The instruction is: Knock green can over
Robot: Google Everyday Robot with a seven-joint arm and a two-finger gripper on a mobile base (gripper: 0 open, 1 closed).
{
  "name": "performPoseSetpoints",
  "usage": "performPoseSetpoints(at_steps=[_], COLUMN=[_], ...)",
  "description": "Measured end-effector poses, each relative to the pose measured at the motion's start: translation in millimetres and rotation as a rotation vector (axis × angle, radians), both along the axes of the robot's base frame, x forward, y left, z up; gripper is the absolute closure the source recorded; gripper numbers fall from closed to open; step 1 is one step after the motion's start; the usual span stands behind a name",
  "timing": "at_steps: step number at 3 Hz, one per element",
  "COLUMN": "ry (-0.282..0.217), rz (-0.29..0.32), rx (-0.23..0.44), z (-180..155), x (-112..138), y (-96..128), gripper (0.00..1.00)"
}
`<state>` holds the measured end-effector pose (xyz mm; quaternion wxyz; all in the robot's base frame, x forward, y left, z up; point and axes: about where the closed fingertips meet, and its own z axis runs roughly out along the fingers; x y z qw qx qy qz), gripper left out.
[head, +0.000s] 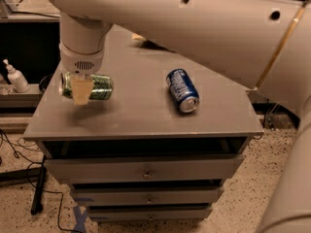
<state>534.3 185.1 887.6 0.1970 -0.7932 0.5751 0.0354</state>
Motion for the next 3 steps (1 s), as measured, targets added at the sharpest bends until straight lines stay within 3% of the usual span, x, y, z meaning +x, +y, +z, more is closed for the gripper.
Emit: performPoseSetpoints(at_steps=[1,3], ry=[0.007,0.005], rz=[-0.001,-0.03], rx=[0.005,0.021], z=[-3.7,-3.9], x=[-5.3,-9.8], y=[1.3,-2.2], gripper=[0.0,0.0])
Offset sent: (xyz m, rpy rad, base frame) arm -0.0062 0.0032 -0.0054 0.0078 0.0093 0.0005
